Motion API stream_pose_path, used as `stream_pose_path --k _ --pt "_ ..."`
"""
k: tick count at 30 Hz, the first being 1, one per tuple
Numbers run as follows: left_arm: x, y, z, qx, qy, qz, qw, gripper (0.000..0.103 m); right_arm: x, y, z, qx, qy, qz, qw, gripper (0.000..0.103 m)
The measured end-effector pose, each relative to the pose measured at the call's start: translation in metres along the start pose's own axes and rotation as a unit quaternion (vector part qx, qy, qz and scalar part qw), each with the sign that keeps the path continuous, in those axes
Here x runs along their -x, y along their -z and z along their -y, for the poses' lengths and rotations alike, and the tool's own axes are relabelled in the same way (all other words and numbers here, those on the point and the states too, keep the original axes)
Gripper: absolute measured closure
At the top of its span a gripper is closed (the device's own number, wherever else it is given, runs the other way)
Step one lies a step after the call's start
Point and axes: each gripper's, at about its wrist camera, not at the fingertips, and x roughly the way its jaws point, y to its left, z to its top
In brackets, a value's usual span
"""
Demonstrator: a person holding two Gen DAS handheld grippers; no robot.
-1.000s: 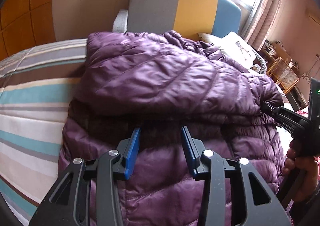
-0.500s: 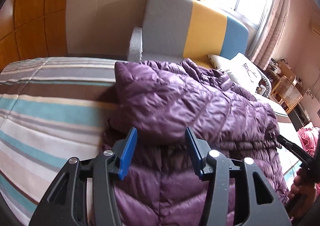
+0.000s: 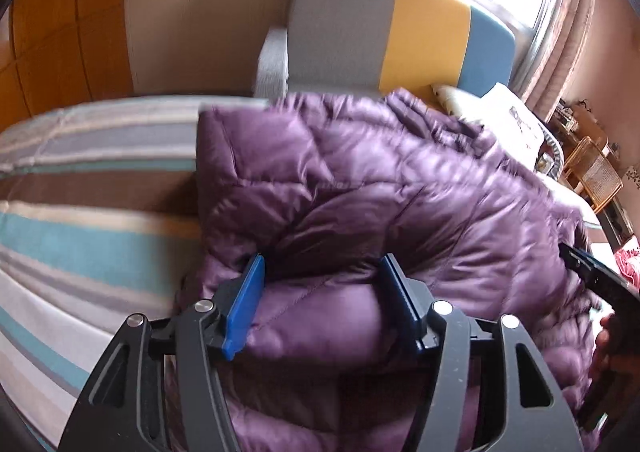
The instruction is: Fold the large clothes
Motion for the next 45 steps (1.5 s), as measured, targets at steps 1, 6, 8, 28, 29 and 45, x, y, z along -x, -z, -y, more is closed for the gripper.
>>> stream_pose_path --k 1,6,8,28,29,45 --pt "-0.002 0.003 -0.001 0.004 0.004 0.000 1.0000 0.043 -0.006 0.004 0.001 0.001 -0.005 -0.006 1.000 0.029" --pt "-0.009 0.010 -0.012 0.034 0.027 -0.002 0.9991 0.044 -0.027 0.003 -0.007 0.030 0.018 -0.016 0.999 0.027" --pt "-0.010 0.011 -0.011 0.032 0.024 -0.003 0.9992 0.044 -0.030 0.002 -0.015 0.044 0.034 -0.015 0.998 0.026" --pt "-0.026 -0.037 0.020 -0.019 -0.024 0.019 0.9994 0.040 -0.029 0.002 -0.012 0.035 0.022 -0.009 0.999 0.025" --pt "-0.029 -0.034 0.018 -0.017 -0.022 0.019 0.9994 0.040 -0.029 0.003 -0.013 0.036 0.022 -0.009 0.999 0.025" --pt "-0.005 -0.022 0.015 -0.005 -0.031 0.042 0.9986 0.019 -0.031 0.003 -0.012 0.036 0.019 -0.009 0.999 0.024"
